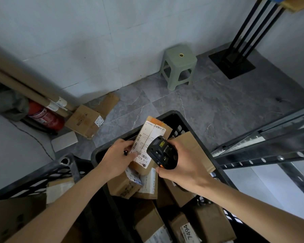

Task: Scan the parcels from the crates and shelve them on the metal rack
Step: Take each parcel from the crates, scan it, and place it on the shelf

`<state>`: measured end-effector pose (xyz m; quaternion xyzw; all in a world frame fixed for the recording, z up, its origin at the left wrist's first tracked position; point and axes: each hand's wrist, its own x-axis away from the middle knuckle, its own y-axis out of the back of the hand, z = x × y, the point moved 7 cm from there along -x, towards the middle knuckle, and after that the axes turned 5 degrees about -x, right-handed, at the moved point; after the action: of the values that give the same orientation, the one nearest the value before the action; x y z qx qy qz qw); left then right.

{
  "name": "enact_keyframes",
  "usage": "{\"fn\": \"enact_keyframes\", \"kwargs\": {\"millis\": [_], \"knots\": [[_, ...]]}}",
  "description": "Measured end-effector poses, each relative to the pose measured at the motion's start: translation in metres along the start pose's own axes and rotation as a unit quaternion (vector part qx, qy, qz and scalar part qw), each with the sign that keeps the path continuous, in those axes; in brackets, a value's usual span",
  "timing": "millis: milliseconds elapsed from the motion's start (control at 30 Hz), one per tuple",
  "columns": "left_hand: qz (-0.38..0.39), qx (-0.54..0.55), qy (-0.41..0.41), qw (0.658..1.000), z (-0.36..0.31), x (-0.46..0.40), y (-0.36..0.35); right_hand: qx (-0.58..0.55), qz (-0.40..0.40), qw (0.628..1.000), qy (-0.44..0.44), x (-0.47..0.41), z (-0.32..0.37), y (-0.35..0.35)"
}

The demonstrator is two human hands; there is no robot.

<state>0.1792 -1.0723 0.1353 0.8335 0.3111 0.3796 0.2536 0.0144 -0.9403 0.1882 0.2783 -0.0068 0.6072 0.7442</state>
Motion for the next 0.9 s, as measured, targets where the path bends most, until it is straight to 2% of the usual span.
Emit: {"fn": "enact_keyframes", "kwargs": {"millis": [267, 600, 767, 900], "knots": [[0.008, 0.129, -0.015, 0.991, -0.001, 0.013, -0.001, -0.042, 0.006, 0.999, -0.008, 0.008, -0.005, -0.001], [-0.049, 0.169, -0.057, 0.983, -0.024, 0.042, 0.013, -0.05, -0.007, 0.998, -0.033, 0.028, -0.009, 0.003], [-0.076, 0.2, -0.078, 0.974, -0.044, 0.068, 0.022, -0.039, -0.027, 0.999, -0.01, 0.054, 0.011, 0.02], [-0.069, 0.202, -0.106, 0.971, -0.072, 0.095, 0.03, -0.033, -0.052, 0.998, 0.005, 0.088, 0.027, 0.035]]}}
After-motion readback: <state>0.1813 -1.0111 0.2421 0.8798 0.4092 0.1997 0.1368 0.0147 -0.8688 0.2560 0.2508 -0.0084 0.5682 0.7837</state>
